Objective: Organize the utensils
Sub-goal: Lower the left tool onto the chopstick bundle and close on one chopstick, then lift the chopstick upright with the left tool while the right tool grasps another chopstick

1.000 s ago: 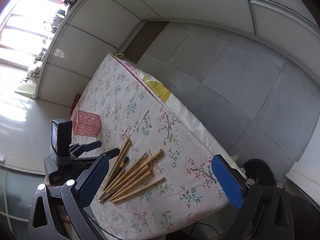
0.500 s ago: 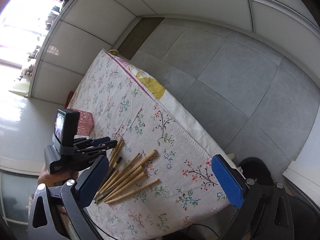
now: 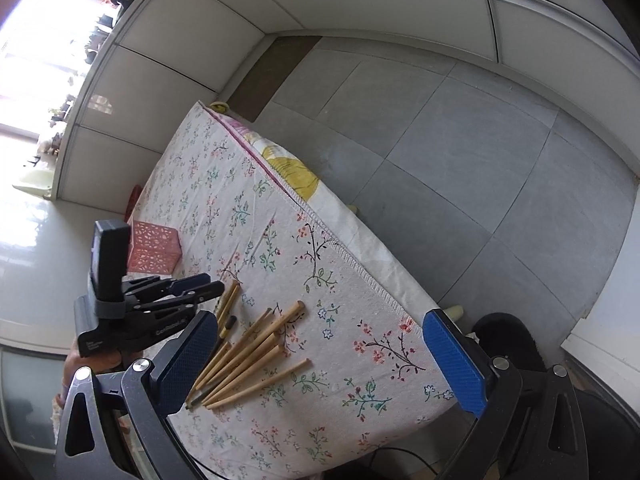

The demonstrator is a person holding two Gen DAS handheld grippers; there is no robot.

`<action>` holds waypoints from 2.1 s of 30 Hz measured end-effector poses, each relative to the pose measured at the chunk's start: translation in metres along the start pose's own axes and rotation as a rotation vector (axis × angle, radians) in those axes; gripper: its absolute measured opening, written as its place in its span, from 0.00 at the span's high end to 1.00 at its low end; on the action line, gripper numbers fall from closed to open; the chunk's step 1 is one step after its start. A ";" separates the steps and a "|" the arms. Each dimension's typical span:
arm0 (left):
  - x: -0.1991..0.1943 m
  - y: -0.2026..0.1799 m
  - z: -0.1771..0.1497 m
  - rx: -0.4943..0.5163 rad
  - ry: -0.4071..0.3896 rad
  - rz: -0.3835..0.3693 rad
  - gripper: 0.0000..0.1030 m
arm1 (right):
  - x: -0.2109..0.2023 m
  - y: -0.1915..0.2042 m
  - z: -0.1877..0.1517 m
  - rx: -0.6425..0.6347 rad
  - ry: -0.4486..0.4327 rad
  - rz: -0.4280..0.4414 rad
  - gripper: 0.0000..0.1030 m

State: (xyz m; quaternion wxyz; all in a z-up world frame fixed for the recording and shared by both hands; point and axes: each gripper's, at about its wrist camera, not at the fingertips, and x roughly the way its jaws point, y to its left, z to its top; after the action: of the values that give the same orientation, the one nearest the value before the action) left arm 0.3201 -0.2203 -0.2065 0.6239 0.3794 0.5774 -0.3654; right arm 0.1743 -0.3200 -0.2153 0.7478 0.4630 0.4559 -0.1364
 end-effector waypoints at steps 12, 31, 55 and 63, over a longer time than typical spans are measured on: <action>0.009 0.009 -0.007 0.002 0.033 -0.056 0.73 | 0.003 0.001 -0.001 -0.003 0.009 -0.008 0.00; -0.022 0.066 -0.067 -0.280 -0.272 0.084 0.86 | 0.002 0.007 -0.018 -0.043 -0.031 -0.118 0.07; -0.162 0.041 -0.283 -0.681 -0.950 0.416 0.92 | 0.095 0.035 -0.095 0.394 0.347 -0.033 0.44; -0.154 0.055 -0.282 -0.708 -0.988 0.377 0.92 | 0.117 0.056 -0.075 0.419 0.306 -0.138 0.70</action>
State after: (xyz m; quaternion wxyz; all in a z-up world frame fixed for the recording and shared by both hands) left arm 0.2337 0.0593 -0.0633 0.9579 0.0320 0.2304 -0.1681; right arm 0.2315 -0.2032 -0.2897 0.5469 0.5907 0.5561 -0.2069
